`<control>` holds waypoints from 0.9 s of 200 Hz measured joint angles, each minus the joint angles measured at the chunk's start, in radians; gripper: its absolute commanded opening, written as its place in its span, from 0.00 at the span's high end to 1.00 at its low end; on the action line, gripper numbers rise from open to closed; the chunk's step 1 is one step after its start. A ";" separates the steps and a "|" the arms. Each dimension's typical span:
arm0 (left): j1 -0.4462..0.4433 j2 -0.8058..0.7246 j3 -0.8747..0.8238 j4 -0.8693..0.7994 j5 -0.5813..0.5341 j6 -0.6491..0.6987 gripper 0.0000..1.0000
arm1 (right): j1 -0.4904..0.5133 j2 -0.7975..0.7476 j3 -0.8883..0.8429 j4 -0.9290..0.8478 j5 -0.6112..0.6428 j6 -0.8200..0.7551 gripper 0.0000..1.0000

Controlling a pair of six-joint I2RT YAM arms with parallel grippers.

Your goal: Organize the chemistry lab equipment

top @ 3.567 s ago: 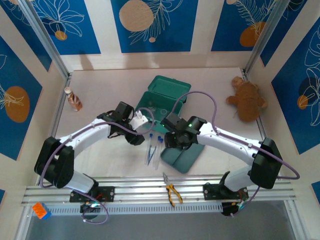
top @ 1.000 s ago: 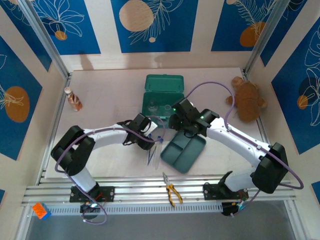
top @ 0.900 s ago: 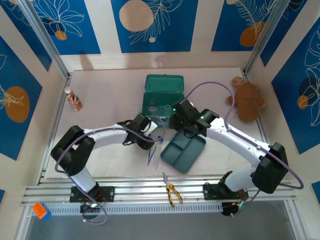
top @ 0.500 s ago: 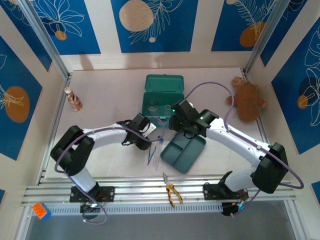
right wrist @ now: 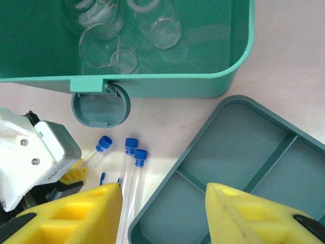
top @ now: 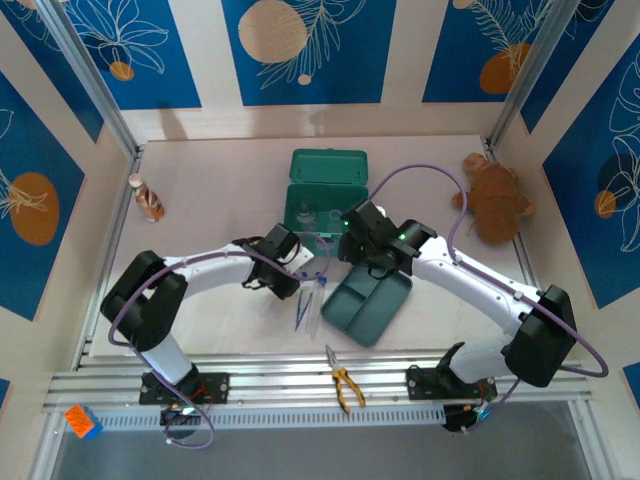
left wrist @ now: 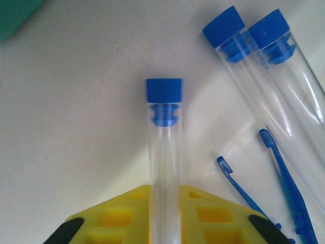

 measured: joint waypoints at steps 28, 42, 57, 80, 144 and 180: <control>0.015 -0.006 0.002 -0.011 0.021 0.005 0.86 | 0.006 0.000 0.024 -0.006 0.000 -0.003 0.52; 0.021 -0.021 0.002 -0.018 0.029 0.006 0.86 | 0.006 0.000 0.032 -0.003 0.000 -0.005 0.52; 0.023 -0.039 0.002 -0.018 0.033 0.013 0.86 | 0.007 0.000 0.035 -0.003 0.000 -0.009 0.52; 0.025 -0.046 0.002 -0.019 0.041 0.024 0.86 | 0.008 0.000 0.036 -0.002 -0.004 -0.014 0.52; 0.035 -0.102 -0.020 -0.020 0.076 0.049 0.85 | 0.000 0.018 0.019 0.133 -0.260 -0.024 0.42; 0.036 -0.183 -0.056 -0.011 0.105 0.070 0.84 | -0.021 0.024 -0.115 0.259 -0.447 0.021 0.41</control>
